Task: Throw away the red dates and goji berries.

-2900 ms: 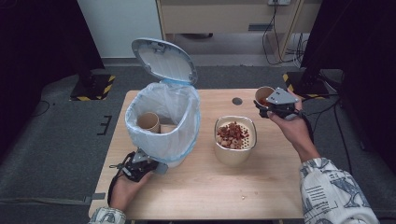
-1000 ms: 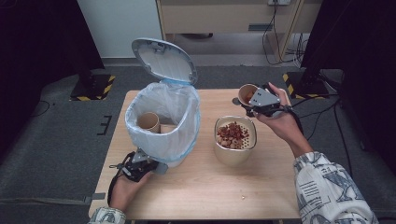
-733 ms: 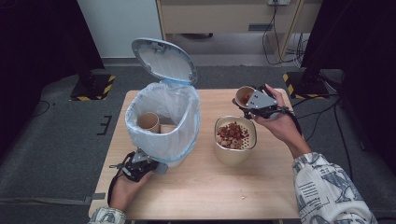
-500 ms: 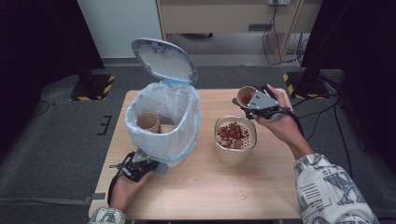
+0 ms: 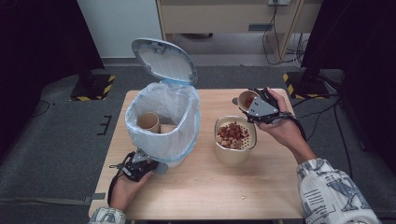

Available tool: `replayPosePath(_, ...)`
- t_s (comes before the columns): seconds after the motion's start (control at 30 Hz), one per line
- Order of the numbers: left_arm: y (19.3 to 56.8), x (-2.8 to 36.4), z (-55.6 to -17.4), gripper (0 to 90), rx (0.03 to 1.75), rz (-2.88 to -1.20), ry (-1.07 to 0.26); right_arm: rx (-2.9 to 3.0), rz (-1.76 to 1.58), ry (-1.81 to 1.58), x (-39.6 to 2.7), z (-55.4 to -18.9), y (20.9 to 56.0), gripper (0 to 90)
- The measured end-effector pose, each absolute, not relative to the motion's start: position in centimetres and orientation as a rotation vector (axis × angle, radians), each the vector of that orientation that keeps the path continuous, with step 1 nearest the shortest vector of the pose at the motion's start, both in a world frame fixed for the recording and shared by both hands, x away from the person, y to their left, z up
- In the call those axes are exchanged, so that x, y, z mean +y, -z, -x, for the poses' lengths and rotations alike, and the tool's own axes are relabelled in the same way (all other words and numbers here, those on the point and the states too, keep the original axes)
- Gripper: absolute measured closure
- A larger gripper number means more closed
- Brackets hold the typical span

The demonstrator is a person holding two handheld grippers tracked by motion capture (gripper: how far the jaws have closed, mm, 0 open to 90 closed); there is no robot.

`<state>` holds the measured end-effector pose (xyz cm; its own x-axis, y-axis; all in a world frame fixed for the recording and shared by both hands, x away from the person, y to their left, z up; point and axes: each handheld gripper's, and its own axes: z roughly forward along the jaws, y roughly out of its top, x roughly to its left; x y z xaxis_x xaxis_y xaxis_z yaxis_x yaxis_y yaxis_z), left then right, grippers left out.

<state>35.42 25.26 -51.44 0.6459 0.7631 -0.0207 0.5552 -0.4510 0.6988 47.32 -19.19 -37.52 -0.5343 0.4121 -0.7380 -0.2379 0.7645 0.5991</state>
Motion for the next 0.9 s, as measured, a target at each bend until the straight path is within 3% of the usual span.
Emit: replayPosePath(0.9,51.44,25.26,-35.44,90.0,1.019,-2.176,-0.389,1.947,-0.056,-0.748,-19.57,-46.59,37.77,28.3)
